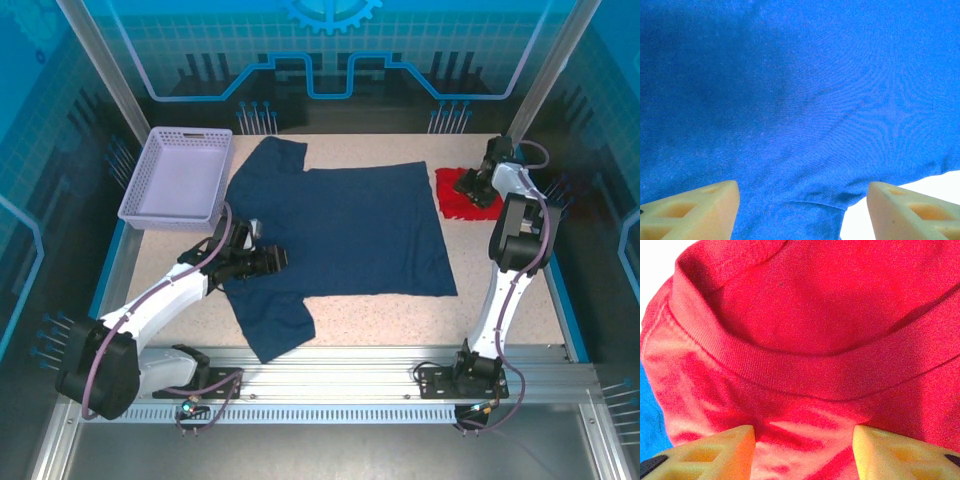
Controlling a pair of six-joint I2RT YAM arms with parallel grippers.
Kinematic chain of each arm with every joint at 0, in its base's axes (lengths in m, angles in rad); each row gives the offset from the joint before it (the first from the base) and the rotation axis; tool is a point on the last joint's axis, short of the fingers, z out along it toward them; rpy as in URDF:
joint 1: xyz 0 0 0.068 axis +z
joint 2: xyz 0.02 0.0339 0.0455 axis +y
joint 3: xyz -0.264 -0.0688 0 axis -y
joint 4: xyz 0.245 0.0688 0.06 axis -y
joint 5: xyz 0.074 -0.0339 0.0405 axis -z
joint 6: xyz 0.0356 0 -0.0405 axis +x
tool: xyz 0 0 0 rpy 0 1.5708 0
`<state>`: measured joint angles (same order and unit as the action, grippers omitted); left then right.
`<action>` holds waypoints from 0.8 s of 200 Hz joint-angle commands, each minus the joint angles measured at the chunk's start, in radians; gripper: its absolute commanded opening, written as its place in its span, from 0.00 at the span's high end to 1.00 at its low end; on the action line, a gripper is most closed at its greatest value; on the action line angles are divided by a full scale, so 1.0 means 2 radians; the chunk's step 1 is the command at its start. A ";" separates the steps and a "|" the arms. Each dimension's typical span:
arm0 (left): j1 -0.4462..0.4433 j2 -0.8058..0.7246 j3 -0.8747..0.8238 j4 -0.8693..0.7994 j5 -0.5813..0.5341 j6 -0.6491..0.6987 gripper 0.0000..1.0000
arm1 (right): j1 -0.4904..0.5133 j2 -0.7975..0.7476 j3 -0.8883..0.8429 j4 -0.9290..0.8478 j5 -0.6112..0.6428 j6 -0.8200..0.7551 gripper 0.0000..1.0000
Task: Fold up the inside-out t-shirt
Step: Move the T-shirt to the top-right of the table, then fold the T-shirt at the center of the table.
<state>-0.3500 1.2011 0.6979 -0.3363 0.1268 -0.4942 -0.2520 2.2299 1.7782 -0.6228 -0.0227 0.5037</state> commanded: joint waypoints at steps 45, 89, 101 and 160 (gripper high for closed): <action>-0.002 -0.011 0.005 -0.008 -0.002 0.006 0.31 | 0.005 -0.034 0.004 -0.028 0.015 -0.032 0.43; -0.003 -0.017 0.000 -0.009 0.006 0.002 0.30 | 0.038 -0.210 -0.184 0.003 0.032 -0.038 0.41; -0.003 -0.020 -0.003 -0.010 0.005 0.002 0.31 | 0.047 -0.263 -0.249 -0.012 0.043 -0.033 0.41; -0.003 -0.007 -0.008 0.003 0.027 -0.004 0.30 | 0.049 -0.458 -0.509 -0.081 0.035 0.002 0.44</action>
<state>-0.3504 1.1763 0.6971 -0.3347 0.1390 -0.4973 -0.1467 1.3800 0.8829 -0.6903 0.0429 0.4648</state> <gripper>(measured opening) 0.694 0.573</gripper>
